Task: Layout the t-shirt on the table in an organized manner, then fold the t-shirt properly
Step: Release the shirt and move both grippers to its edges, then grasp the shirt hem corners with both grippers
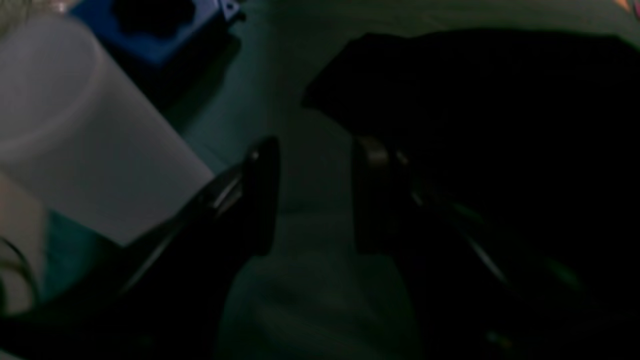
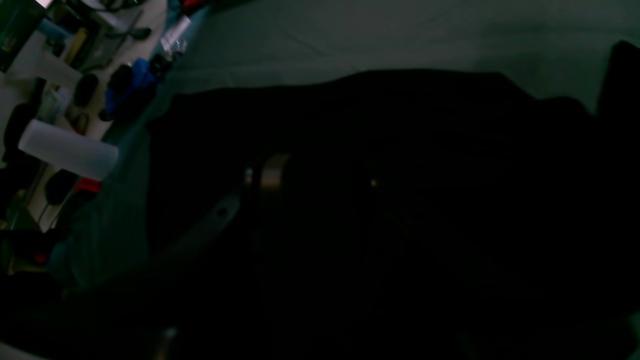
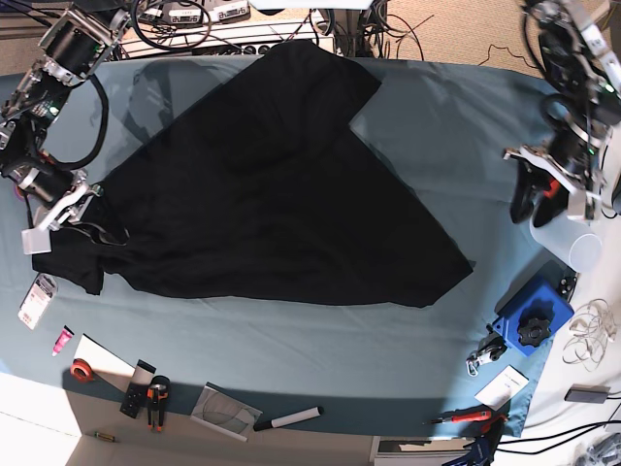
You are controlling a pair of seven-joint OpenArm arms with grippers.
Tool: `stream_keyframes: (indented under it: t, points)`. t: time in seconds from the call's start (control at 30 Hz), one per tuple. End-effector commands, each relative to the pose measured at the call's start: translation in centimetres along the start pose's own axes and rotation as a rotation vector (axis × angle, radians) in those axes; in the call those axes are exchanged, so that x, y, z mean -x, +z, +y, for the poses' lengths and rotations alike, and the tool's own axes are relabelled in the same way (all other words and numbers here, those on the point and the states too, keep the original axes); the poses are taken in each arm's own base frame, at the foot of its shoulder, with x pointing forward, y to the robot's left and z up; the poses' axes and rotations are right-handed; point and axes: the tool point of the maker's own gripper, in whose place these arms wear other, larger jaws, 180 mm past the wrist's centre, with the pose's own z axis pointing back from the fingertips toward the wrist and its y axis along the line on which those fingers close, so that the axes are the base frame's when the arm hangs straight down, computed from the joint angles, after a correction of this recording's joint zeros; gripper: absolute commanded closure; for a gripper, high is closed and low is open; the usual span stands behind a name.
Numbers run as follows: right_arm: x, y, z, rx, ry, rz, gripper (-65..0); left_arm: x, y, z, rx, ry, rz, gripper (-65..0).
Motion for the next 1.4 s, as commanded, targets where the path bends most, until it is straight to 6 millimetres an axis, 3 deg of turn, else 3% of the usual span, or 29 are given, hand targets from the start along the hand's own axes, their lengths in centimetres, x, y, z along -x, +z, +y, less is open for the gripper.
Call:
stream_keyframes:
  t: [0.0, 0.13, 0.3, 0.37, 0.5, 0.63, 0.77, 1.0, 1.37]
  points:
    - [-2.2, 0.5, 0.5, -0.013, 0.035, -0.062, -20.0, -2.4, 0.1, 0.2, 0.004, -0.031, -0.073, -24.5]
    - [-2.1, 0.5, 0.5, -0.013, 0.035, -0.061, -20.0, -2.7, -1.1, -0.4, 0.036, -0.106, -0.025, -24.5]
    - [-2.1, 0.5, 0.5, -0.013, 0.035, -0.061, -20.0, -1.2, -2.7, -4.1, 0.14, -0.154, 0.017, -24.5]
    - [-2.1, 0.5, 0.5, -0.013, 0.035, -0.061, -20.0, -1.2, -3.4, -4.7, 0.13, -0.183, 0.009, -24.5]
    - [-2.1, 0.5, 0.5, -0.013, 0.035, -0.061, -20.0, -0.1, -5.9, -3.9, 0.037, -0.247, 0.075, -24.5]
    - [-2.1, 0.5, 0.5, -0.012, 0.035, -0.061, -20.0, 1.3, -9.3, -4.4, 0.075, -0.24, 0.134, -24.5]
    - [-2.0, 0.5, 0.2, -0.001, 0.037, -0.051, -20.0, 0.7, -12.0, -3.9, 0.086, -0.23, 0.147, -24.5]
    - [-1.7, 0.5, -0.1, 0.016, 0.041, -0.038, -20.0, -2.2, -14.7, -2.5, 0.099, -0.241, 0.124, -24.5]
    - [-1.7, 0.5, -0.1, 0.016, 0.041, -0.038, -20.0, 1.2, -17.5, -1.3, 0.183, -0.237, 0.316, -24.5]
